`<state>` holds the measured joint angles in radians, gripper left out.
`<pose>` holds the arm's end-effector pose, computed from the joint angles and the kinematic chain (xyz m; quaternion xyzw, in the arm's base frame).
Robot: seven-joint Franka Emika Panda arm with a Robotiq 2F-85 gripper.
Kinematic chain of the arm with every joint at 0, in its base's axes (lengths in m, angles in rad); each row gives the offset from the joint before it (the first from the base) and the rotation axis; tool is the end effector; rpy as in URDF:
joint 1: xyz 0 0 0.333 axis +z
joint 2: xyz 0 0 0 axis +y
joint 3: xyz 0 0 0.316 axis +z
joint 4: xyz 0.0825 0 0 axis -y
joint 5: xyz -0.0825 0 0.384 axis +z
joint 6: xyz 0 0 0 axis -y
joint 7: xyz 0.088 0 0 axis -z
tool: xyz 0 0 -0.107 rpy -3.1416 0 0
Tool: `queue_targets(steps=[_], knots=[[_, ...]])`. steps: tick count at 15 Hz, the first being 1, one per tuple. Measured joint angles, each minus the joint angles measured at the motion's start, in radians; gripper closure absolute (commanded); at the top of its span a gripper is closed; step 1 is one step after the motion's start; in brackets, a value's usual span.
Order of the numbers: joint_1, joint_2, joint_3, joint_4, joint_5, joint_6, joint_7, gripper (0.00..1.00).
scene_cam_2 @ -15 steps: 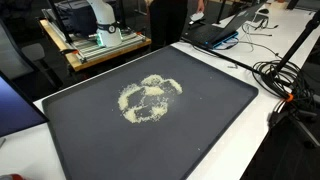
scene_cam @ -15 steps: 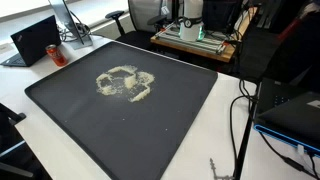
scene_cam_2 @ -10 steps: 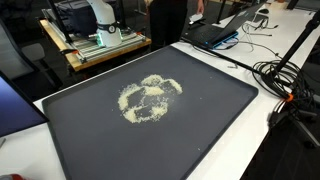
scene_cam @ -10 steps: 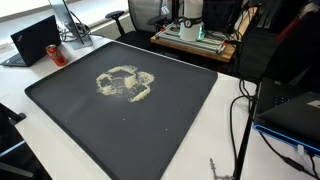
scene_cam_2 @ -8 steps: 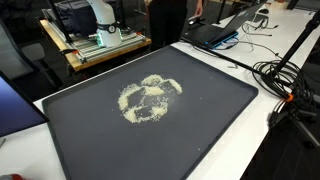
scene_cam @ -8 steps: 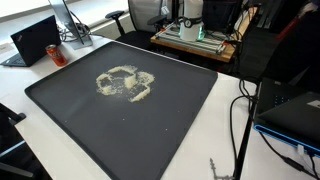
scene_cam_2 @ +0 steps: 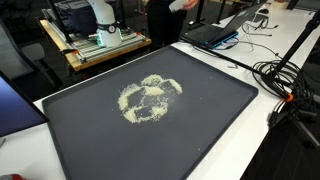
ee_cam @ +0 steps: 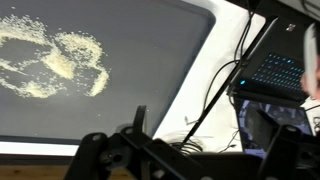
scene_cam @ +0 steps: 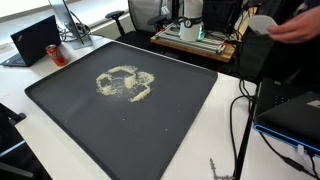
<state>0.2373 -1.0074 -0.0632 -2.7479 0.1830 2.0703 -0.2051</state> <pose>0.2817 0.0578 0.5161 -0.9663 -0.1651 -0.1623 0.1124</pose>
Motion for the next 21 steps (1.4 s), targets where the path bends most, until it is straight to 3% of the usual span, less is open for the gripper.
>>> queue_targets(steps=[4, 8, 9, 11, 20, 21], knots=[[0.107, -0.008, 0.005, 0.02, 0.051, -0.011, -0.064, 0.0], [0.147, -0.004, -0.019, 0.038, 0.075, -0.025, -0.141, 0.0], [0.149, -0.001, -0.028, 0.042, 0.079, -0.029, -0.159, 0.25], [0.15, 0.008, -0.043, 0.05, 0.088, -0.035, -0.193, 0.34], [0.15, 0.052, -0.076, 0.079, 0.093, -0.048, -0.261, 0.99], [0.15, 0.057, -0.078, 0.082, 0.094, -0.05, -0.265, 1.0]])
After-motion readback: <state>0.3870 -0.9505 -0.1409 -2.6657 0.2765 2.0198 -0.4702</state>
